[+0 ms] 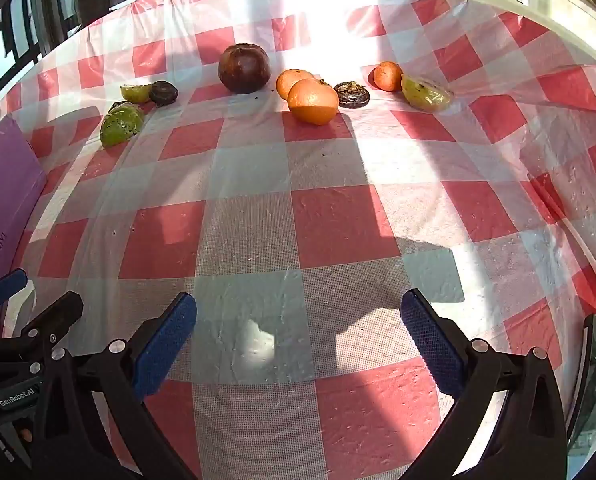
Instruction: Organize fruits
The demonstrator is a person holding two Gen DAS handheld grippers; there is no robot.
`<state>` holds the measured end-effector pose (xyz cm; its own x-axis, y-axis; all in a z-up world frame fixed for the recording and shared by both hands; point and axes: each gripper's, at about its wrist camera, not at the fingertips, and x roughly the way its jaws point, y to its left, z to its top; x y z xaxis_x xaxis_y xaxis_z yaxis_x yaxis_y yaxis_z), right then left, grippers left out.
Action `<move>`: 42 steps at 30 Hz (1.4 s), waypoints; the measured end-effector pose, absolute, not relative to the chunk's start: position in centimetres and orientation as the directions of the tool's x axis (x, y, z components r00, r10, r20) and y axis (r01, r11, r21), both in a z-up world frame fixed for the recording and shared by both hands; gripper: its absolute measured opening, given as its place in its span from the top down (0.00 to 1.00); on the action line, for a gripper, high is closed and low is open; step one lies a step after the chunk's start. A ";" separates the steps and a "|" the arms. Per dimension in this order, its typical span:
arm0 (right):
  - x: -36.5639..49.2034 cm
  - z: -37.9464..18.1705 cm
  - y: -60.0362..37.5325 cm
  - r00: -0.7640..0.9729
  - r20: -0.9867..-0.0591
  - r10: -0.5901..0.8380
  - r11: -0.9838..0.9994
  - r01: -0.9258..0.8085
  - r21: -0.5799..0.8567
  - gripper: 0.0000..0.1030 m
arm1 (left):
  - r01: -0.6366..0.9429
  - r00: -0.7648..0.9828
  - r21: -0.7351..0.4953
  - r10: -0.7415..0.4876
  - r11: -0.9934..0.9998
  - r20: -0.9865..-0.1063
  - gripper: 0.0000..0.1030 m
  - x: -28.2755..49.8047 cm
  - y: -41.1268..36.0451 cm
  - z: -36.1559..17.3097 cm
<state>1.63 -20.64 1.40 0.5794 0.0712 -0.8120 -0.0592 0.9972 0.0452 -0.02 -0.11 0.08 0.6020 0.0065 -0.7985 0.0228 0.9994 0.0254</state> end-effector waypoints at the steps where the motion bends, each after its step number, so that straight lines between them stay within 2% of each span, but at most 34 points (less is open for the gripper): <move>1: 1.6 1.4 -20.6 0.580 -0.812 0.071 0.997 -0.059 0.045 0.04 | 0.023 0.602 0.025 0.006 0.999 -0.798 0.01 0.0 -0.1 0.1; 42: 1.6 1.3 -20.6 0.581 -0.811 0.071 0.997 -0.058 0.046 0.04 | 0.024 0.603 0.023 0.004 0.999 -0.798 0.01 0.0 0.1 0.1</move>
